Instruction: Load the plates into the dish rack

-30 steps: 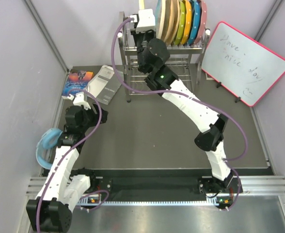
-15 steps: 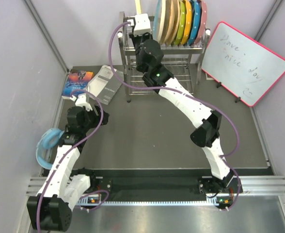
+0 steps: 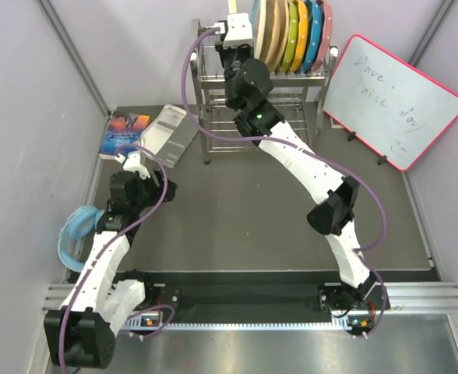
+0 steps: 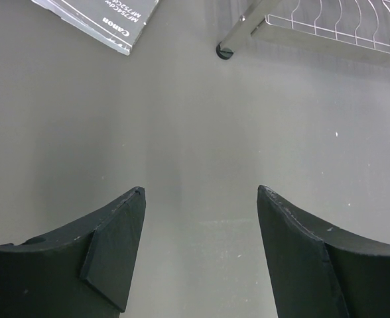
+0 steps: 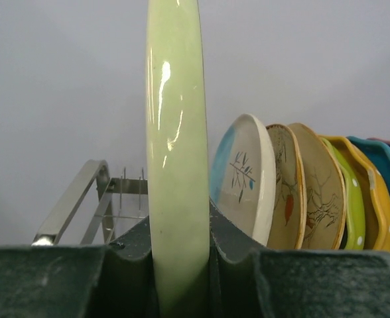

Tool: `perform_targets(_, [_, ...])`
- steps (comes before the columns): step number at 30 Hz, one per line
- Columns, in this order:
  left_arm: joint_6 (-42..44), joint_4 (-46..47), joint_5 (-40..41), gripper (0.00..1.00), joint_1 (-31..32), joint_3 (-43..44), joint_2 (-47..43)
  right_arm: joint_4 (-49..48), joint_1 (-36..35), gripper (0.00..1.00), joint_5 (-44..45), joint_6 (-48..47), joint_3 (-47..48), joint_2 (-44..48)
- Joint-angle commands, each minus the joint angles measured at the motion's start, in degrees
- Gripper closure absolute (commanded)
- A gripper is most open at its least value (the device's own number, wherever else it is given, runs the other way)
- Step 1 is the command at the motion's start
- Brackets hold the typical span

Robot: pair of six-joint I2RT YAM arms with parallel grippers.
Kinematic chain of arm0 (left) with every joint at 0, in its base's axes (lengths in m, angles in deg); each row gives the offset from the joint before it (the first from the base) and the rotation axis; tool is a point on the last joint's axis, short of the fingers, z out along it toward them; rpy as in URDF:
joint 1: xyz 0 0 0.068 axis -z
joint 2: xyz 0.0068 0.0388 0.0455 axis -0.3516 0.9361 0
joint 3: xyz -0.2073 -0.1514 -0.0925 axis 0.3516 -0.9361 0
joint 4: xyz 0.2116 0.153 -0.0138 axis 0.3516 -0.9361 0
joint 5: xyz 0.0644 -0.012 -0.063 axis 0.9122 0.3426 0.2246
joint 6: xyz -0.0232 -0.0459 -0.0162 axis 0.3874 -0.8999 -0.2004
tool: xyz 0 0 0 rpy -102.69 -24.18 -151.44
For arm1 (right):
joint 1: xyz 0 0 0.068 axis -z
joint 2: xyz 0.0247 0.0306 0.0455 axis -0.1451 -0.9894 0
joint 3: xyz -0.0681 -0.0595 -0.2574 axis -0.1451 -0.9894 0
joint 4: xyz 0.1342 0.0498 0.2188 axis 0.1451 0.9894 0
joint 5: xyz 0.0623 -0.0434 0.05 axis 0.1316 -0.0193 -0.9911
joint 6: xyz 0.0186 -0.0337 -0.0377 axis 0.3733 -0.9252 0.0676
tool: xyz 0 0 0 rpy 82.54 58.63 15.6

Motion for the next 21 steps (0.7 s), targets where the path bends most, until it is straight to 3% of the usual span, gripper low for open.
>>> perform_targets(1, [-0.4, 3.14, -1.1, 0.27, -0.22, -0.13, 0.23, -8.26, 1.68, 1.0, -2.39, 0.05, 4.98, 3.06])
perform_targets(21, [0.04, 4.46, -0.31, 0.27, -0.22, -1.54, 1.28, 1.51, 4.14, 1.0, -2.66, 6.2, 4.72, 0.6])
